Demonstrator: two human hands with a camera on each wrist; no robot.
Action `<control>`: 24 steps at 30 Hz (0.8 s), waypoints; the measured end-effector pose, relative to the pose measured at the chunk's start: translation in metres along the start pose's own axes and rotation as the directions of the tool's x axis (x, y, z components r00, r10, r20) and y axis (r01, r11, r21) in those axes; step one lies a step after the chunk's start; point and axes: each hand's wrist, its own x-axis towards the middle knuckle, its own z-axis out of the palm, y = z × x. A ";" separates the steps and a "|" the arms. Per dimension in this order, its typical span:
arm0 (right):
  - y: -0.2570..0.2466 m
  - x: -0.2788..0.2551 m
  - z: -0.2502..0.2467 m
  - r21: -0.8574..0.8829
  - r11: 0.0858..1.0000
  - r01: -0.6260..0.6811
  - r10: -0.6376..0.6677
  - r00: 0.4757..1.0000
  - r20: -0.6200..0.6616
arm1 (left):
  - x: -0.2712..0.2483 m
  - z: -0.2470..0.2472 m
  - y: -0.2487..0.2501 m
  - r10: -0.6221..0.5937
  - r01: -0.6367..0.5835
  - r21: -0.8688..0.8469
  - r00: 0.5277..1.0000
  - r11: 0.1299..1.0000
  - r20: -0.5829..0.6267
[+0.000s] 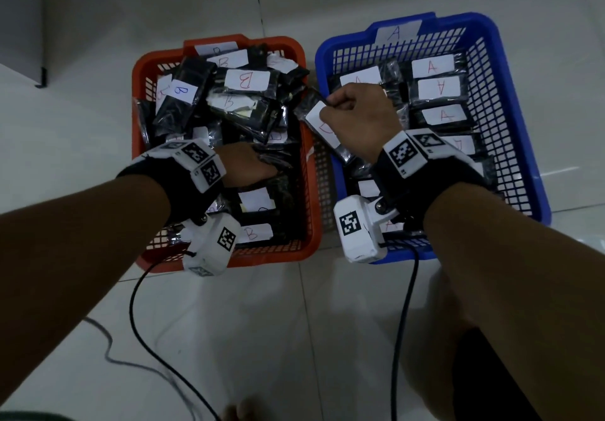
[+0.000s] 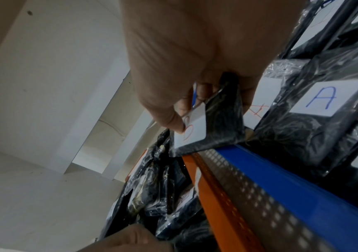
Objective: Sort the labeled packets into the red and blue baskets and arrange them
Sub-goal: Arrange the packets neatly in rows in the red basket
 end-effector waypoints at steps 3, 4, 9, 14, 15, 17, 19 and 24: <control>-0.002 -0.001 0.003 0.011 1.000 0.006 -0.006 1.000 0.009 | 0.003 -0.003 -0.009 -0.061 0.060 -0.051 0.998 0.997 -0.014; -0.003 -0.001 0.005 0.010 1.000 0.011 -0.011 1.000 0.011 | 0.003 -0.003 -0.012 -0.059 0.061 -0.082 0.998 0.995 0.022; -0.005 -0.001 0.011 -0.003 1.000 0.014 -0.014 1.000 0.000 | 0.000 0.001 -0.023 -0.051 0.057 -0.044 0.991 0.997 0.124; -0.005 0.000 0.012 -0.003 1.000 0.012 -0.012 1.000 -0.007 | 0.009 0.012 -0.024 0.007 0.065 0.179 0.928 0.982 -0.373; -0.005 0.000 0.012 0.001 1.000 0.007 -0.007 1.000 -0.004 | 0.009 0.013 -0.023 0.019 0.066 0.201 0.918 0.977 -0.396; -0.005 0.000 0.012 0.007 1.000 -0.002 0.002 1.000 -0.005 | 0.008 0.012 -0.020 0.015 0.085 0.246 0.926 0.966 -0.378; -0.005 0.000 0.012 0.009 1.000 -0.011 0.011 1.000 -0.005 | 0.006 0.012 -0.021 0.047 0.058 0.258 0.922 0.964 -0.385; -0.006 0.001 0.013 0.001 1.000 -0.024 0.024 1.000 -0.008 | 0.003 0.012 -0.023 0.105 -0.015 0.243 0.926 0.970 -0.363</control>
